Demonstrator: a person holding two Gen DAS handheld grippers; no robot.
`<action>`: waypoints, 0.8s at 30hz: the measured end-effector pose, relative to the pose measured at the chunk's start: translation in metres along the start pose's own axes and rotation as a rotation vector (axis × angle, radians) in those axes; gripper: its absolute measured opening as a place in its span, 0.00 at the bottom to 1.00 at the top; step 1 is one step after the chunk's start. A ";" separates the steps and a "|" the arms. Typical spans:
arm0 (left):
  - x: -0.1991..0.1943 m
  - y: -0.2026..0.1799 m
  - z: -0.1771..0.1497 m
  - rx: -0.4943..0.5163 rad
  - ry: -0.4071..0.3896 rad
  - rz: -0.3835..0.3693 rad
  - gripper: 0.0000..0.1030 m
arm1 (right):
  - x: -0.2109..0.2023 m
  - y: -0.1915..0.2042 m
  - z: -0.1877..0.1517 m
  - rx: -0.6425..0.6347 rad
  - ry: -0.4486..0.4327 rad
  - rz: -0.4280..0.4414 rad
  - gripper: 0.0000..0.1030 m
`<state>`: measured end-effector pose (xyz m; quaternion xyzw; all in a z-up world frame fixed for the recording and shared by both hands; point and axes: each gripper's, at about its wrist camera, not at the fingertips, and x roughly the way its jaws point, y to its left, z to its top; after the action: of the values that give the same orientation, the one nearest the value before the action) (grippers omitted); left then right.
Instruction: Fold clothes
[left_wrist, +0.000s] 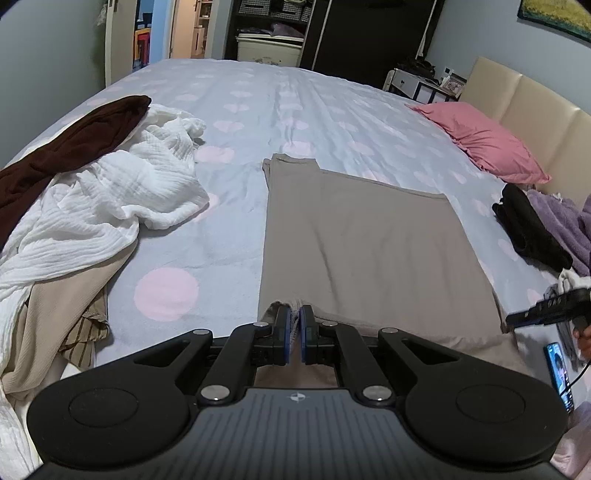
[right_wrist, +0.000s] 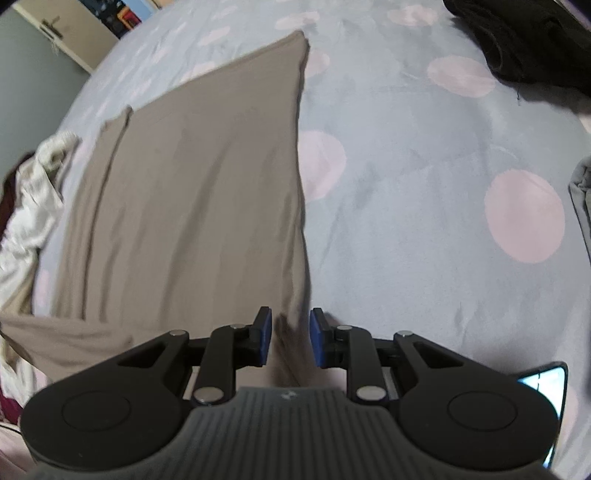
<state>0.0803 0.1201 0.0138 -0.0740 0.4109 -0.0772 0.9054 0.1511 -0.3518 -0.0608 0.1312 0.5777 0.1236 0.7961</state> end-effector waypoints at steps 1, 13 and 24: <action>0.000 0.000 0.001 0.000 -0.001 -0.002 0.03 | 0.002 -0.001 -0.002 -0.002 0.009 0.001 0.21; 0.010 -0.048 0.084 0.155 -0.072 -0.019 0.03 | -0.002 -0.026 -0.002 0.059 -0.023 0.059 0.03; 0.095 -0.160 0.192 0.454 -0.084 -0.010 0.03 | 0.001 -0.045 -0.004 0.109 -0.036 0.106 0.02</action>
<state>0.2747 -0.0418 0.1005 0.1266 0.3446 -0.1688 0.9147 0.1492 -0.3931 -0.0788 0.2072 0.5613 0.1314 0.7904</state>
